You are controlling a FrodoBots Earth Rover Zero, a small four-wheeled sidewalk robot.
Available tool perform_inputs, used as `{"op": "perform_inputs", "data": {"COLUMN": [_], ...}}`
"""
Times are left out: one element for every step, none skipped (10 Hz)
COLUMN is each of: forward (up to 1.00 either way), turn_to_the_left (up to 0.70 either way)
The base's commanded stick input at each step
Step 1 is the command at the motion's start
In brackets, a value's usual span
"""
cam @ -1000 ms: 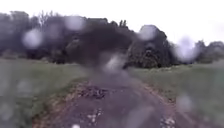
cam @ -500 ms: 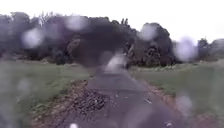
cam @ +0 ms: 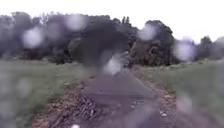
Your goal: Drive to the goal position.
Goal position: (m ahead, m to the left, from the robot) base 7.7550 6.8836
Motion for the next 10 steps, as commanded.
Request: {"op": "perform_inputs", "data": {"forward": [0.85, 0.85, 0.85, 0.85, 0.85, 0.85, 0.85, 0.85, 0.85, 0.85], "turn_to_the_left": [0.0, 0.0, 0.0, 0.0, 0.0, 0.0, 0.0, 0.0, 0.0, 0.0]}}
